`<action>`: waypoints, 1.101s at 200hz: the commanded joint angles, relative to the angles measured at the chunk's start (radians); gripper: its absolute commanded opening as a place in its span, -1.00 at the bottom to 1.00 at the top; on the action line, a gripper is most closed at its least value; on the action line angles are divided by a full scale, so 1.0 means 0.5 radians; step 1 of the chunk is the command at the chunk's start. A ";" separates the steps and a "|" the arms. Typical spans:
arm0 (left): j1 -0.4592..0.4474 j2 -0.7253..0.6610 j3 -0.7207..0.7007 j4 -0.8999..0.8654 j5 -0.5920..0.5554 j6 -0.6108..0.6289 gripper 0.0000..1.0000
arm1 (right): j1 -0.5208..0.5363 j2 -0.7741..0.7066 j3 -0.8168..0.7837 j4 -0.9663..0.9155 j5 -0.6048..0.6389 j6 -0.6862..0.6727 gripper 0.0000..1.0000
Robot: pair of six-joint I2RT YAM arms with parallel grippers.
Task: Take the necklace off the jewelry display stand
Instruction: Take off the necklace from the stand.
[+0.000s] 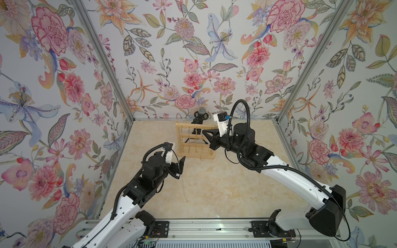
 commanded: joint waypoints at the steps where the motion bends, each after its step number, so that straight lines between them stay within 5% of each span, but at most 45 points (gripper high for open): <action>1: 0.026 -0.022 -0.034 0.056 -0.065 0.051 0.98 | 0.020 -0.093 -0.038 -0.071 -0.107 -0.042 -1.00; 104: 0.023 -0.007 0.158 0.164 0.106 0.024 0.98 | -0.028 -0.350 -0.209 -0.170 -0.361 -0.088 -1.00; 220: 0.022 0.181 0.141 0.746 0.840 -0.222 0.98 | -0.237 -0.500 -0.335 -0.189 -0.565 0.062 -1.00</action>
